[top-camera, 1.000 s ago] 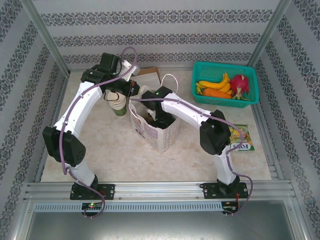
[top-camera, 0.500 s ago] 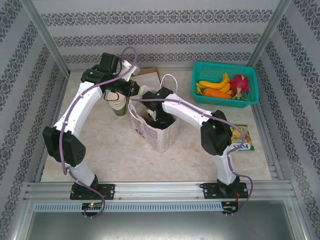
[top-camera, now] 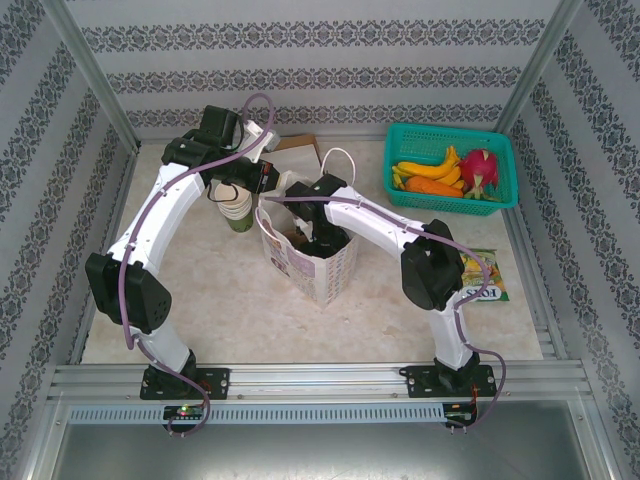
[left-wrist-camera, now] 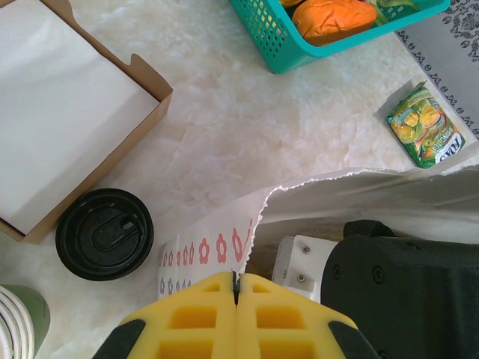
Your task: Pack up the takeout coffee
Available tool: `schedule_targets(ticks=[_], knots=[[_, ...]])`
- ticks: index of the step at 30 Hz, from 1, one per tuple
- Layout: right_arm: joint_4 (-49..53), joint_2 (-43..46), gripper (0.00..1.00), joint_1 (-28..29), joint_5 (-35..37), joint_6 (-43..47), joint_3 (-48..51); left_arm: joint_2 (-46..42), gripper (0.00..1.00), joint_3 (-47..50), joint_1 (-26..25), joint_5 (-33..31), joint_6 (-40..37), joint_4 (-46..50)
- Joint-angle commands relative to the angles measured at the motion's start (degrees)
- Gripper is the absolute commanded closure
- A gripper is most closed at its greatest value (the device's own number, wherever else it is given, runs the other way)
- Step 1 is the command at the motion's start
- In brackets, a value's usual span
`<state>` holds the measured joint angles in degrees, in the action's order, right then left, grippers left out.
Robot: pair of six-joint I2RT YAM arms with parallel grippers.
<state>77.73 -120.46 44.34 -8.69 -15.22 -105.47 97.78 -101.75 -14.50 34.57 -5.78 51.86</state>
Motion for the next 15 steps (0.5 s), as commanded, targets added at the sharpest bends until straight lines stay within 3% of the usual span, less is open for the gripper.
schedule_targets(ticks=[1, 15], knots=[[-5.2, -9.3, 0.42, -0.9, 3.0, -1.0, 6.0, 0.6, 1.00, -0.5, 0.4, 1.4, -0.5, -0.1], [-3.6, -5.4, 0.38, -0.9, 0.9, -1.1, 2.2, 0.2, 1.00, 0.0, 0.4, 2.4, -0.4, -0.3]])
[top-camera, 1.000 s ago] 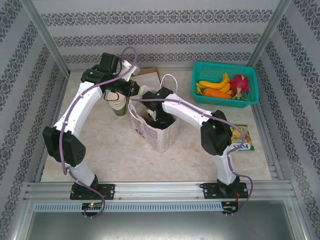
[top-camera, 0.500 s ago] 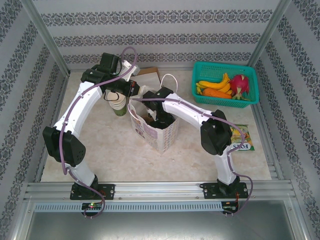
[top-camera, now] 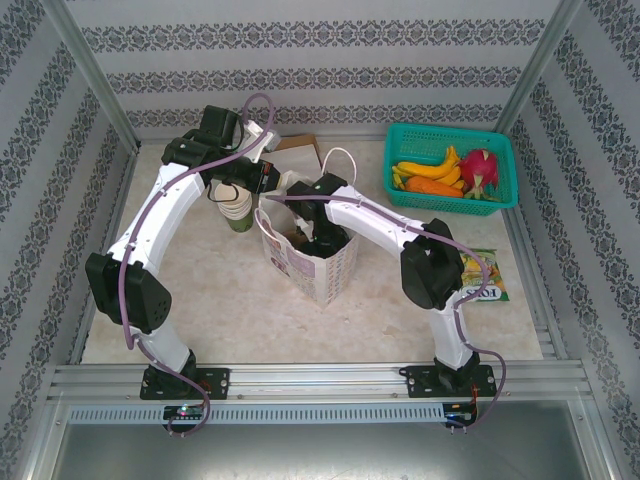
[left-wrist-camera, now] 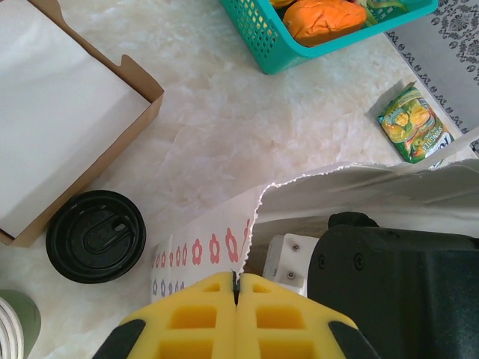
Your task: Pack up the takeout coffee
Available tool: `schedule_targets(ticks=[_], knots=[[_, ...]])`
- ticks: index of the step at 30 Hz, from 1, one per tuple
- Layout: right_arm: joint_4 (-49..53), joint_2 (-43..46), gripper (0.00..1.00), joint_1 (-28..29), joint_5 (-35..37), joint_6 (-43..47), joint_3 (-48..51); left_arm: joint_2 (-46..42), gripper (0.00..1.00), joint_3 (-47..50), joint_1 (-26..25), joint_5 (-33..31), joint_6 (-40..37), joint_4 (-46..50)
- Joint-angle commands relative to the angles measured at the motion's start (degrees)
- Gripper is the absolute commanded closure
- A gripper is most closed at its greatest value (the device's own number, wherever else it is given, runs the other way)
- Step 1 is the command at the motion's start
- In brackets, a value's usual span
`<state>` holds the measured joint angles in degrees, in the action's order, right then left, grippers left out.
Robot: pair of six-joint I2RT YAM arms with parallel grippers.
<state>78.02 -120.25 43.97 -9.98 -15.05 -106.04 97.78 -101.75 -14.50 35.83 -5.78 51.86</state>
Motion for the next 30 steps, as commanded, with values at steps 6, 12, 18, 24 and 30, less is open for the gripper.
schedule_targets(ticks=[6, 12, 18, 24, 30], knots=[[-2.4, -3.0, 0.32, -0.5, 0.2, -1.7, -0.7, 0.0, 1.00, -0.3, 0.4, 1.2, -0.5, -0.3], [0.4, -1.7, 0.18, -0.1, -0.6, -1.2, -4.0, 0.0, 1.00, -0.3, 0.4, 0.7, -0.9, 0.1], [2.8, -0.4, 0.02, 0.3, 1.5, -1.7, -7.2, 0.1, 1.00, -0.3, 0.4, 0.7, -1.1, 0.1], [5.1, 0.0, 0.02, 0.6, 2.7, -1.7, -9.3, 0.0, 1.00, -0.3, 0.4, 0.3, -1.2, 0.4], [6.3, 1.5, 0.02, 0.7, 3.3, -2.2, -11.9, 0.2, 1.00, -0.3, 0.4, 0.0, -1.1, 0.5]])
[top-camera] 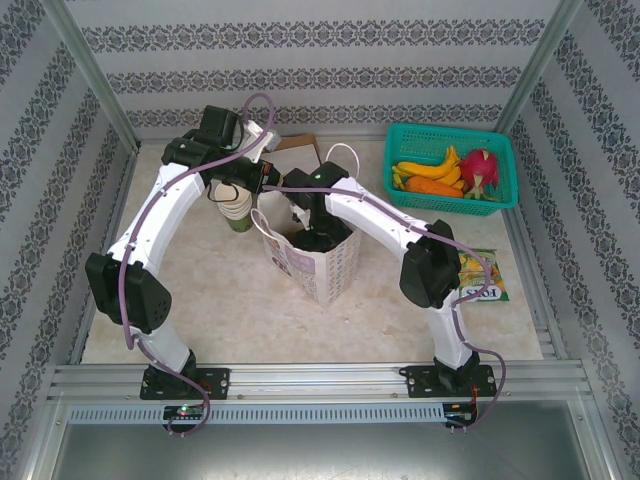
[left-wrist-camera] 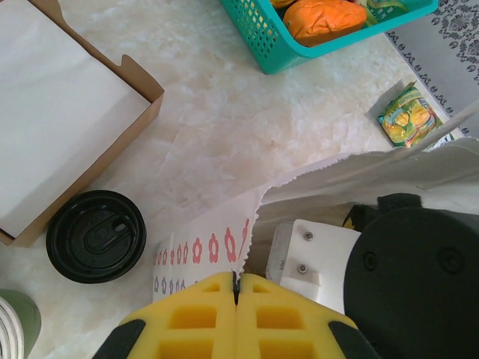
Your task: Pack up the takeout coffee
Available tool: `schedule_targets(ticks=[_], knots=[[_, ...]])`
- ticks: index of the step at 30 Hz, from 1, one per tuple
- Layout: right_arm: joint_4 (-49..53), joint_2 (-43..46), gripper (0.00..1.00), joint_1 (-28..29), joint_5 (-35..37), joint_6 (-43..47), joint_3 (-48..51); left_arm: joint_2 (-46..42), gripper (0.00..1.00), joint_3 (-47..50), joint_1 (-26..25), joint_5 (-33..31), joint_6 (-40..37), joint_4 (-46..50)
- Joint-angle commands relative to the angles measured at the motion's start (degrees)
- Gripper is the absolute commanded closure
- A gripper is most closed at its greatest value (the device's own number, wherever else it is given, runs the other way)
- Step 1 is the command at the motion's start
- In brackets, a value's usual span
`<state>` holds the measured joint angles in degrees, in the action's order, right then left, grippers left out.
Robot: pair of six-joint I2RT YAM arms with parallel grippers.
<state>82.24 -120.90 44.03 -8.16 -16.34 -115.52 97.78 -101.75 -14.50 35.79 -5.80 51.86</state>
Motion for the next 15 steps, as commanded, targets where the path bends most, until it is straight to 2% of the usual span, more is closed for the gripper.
schedule_targets(ticks=[1, 15], knots=[[2.1, 2.5, 0.02, 0.6, 1.4, -1.1, -3.0, 0.3, 1.00, -0.3, 0.4, 0.1, -1.1, 0.4], [0.0, 8.1, 0.02, 0.4, 4.2, -1.4, -8.2, 0.6, 1.00, -0.3, 0.4, 0.1, -0.7, 0.2]])
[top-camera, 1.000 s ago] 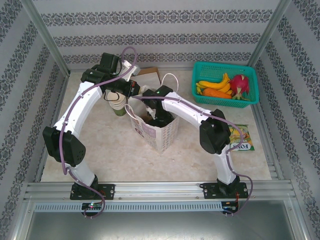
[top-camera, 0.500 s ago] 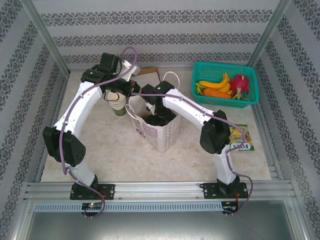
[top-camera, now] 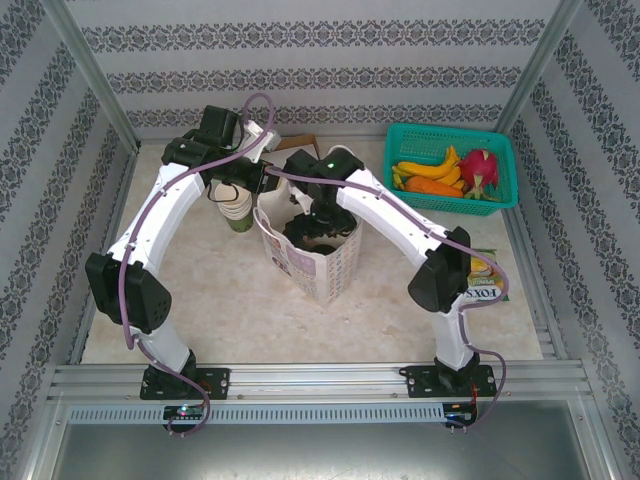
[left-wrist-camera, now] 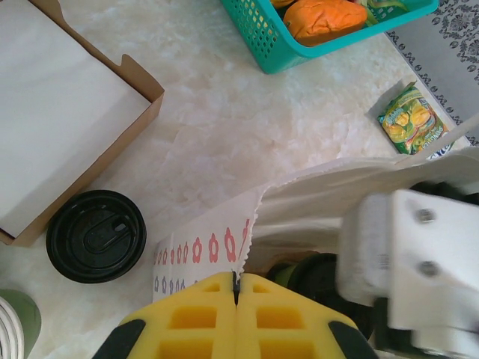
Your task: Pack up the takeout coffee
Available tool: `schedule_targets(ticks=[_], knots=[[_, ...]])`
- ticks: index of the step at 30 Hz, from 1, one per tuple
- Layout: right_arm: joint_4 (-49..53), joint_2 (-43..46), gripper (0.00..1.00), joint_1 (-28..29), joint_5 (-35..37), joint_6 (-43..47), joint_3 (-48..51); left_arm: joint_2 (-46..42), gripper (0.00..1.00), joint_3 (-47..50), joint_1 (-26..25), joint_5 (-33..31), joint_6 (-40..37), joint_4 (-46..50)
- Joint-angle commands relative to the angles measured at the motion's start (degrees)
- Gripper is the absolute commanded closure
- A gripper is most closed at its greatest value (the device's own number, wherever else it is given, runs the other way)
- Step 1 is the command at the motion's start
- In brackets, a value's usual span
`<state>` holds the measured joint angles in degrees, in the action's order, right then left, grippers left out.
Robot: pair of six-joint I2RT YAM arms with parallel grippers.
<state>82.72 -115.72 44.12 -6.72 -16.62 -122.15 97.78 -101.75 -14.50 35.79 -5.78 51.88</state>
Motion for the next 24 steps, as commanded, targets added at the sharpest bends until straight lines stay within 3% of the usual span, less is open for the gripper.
schedule_targets(ticks=[1, 16, 24], knots=[[-1.1, 3.6, 0.02, 0.4, 3.7, -1.5, -1.5, 0.6, 1.00, -0.3, 0.4, 0.1, -0.6, 0.1], [-7.6, 11.6, 0.02, 0.5, 7.5, -1.1, 1.0, 0.9, 1.00, -0.3, 0.4, 0.0, 0.0, -0.4], [-15.7, 18.2, 0.02, 0.1, 4.5, 0.9, 7.0, 1.2, 1.00, -0.3, 0.4, -0.1, 0.2, -0.6]])
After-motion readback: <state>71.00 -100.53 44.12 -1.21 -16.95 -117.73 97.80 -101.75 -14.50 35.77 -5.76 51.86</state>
